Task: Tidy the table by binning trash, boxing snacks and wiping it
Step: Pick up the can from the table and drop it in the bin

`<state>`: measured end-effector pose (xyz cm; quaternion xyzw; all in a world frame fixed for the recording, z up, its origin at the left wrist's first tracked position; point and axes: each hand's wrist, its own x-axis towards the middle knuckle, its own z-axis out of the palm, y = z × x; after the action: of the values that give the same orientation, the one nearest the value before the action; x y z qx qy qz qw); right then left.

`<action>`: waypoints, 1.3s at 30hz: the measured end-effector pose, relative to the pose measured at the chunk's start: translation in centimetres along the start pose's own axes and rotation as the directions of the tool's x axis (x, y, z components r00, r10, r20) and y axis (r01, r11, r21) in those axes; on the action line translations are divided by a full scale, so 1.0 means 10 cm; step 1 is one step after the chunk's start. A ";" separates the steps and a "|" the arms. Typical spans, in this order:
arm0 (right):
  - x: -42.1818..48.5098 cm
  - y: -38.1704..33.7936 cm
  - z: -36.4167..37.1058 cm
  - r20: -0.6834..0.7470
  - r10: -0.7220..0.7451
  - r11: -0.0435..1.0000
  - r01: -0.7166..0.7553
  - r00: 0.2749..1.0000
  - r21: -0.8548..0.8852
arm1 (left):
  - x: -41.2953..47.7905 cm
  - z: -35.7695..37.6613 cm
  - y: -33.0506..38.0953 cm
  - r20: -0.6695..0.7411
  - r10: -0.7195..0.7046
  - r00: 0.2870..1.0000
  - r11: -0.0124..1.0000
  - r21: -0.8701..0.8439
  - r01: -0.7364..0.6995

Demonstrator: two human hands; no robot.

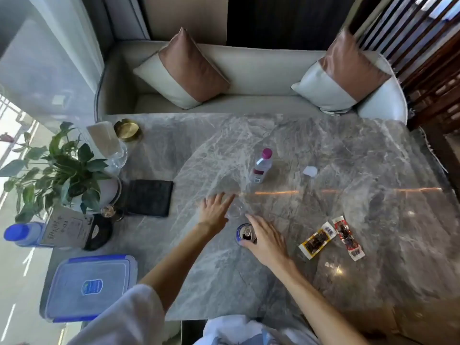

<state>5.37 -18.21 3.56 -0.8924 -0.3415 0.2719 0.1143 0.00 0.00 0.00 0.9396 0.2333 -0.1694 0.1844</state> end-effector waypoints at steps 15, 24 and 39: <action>0.13 0.14 0.38 0.107 -0.074 0.985 0.090 0.991 -0.145 | 0.17 0.24 0.03 0.081 0.163 0.983 0.986 -0.051 -0.159; -0.03 0.74 -0.17 -0.069 -0.134 0.923 0.150 0.989 0.354 | -0.43 0.33 0.21 -0.165 -0.181 0.970 0.879 -0.468 0.084; -0.47 0.90 -0.55 0.227 -0.394 0.701 0.131 0.891 0.701 | -2.64 0.92 1.23 -0.354 -0.735 0.579 0.614 -0.711 0.344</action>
<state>10.48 -28.17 6.53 -0.6662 -0.3616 0.5151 0.4001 -17.98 -23.94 5.94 0.7112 0.6089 0.1756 0.3043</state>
